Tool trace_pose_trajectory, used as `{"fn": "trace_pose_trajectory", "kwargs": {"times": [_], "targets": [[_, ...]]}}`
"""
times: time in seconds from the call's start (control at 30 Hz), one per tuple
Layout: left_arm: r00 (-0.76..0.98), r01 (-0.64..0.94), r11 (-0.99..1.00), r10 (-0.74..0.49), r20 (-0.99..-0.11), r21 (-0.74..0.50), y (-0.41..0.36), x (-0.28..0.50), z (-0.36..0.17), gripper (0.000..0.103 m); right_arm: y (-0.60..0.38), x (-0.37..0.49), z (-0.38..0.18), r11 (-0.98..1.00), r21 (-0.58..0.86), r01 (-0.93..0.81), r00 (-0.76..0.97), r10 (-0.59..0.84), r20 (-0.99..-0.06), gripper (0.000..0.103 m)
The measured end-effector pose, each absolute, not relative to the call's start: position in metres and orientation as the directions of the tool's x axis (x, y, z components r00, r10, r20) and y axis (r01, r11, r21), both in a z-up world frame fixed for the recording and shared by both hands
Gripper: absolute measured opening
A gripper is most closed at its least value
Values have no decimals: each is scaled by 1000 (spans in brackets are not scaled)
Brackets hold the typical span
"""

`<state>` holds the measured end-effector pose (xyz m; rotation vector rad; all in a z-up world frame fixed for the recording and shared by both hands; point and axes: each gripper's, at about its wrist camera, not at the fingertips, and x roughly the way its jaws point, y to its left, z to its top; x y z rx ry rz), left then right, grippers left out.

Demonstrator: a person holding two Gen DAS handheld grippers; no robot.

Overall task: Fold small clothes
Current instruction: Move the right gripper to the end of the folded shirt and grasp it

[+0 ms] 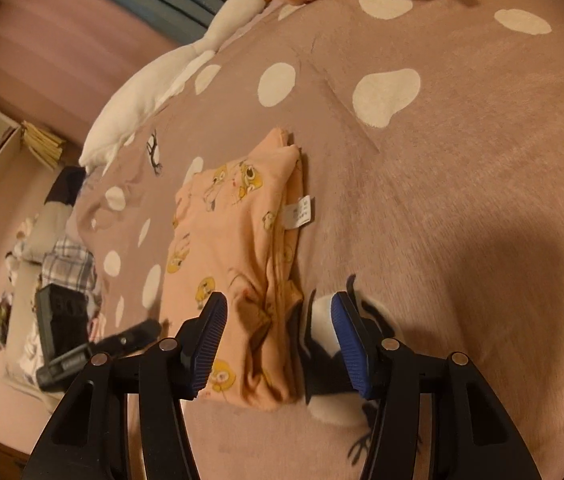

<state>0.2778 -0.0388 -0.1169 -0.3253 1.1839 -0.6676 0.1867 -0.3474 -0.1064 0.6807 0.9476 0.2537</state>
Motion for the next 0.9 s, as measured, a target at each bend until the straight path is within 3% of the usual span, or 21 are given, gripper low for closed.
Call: {"fn": "trace_pose_trajectory", "kwargs": {"times": [0.9], "targets": [[224,343,775,-616,-755,-531,-62,285,-124,65,-326,240,-117,760,649,32,530,538,-656,55]]}}
